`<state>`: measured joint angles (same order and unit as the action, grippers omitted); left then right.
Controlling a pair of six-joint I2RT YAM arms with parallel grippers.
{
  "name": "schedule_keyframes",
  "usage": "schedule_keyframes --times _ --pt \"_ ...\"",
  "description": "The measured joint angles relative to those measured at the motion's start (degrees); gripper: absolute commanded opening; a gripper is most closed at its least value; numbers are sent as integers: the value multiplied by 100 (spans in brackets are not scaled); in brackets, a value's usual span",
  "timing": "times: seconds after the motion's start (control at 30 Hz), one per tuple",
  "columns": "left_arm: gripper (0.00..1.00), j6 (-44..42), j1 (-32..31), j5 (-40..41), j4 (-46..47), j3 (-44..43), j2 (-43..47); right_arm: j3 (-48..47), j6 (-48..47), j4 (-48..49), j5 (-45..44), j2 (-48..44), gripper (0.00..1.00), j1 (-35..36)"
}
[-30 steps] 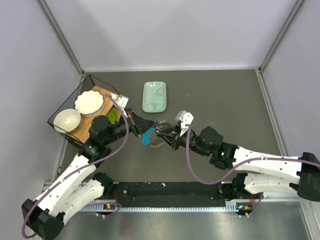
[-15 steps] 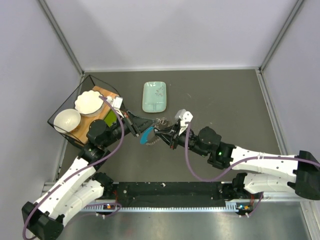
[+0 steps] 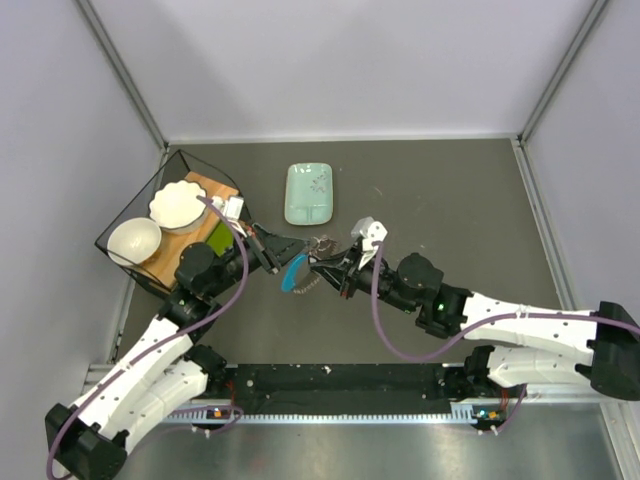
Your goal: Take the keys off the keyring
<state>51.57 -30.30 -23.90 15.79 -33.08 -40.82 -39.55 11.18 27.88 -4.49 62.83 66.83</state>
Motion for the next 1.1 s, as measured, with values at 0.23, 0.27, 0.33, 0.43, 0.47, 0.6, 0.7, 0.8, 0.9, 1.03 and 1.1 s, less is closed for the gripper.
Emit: schedule_keyframes --times 0.23,0.27,0.33,0.43,0.47,0.6,0.7,0.8,0.9,1.03,1.1 --pt "0 -389 -22 229 -155 96 251 0 81 -160 -17 -210 0 -11" --pt "0 -448 -26 247 -173 96 273 0 98 -168 -15 -212 0 -15" --pt "0 -560 -37 280 -249 96 282 0 120 -190 -15 -212 0 -15" --pt "0 -728 -59 304 -378 96 282 0 195 -232 -4 -212 0 -24" --pt "0 -780 -63 306 -407 96 284 0 216 -260 13 -212 0 -26" --pt "0 -992 -92 372 -573 94 334 0 369 -378 157 -212 0 -140" --pt "0 -1169 -98 437 -739 94 417 0 573 -457 387 -212 0 -310" --pt "0 -1340 -120 468 -852 94 485 0 813 -498 704 -212 0 -492" --pt "0 -1508 -131 461 -914 83 507 0 1010 -503 981 -201 0 -625" --pt "0 -1847 -136 411 -1126 -90 433 0 1250 -481 1281 -186 0 -813" --pt "0 -2002 -136 380 -1200 -190 369 0 1349 -470 1386 -186 0 -890"
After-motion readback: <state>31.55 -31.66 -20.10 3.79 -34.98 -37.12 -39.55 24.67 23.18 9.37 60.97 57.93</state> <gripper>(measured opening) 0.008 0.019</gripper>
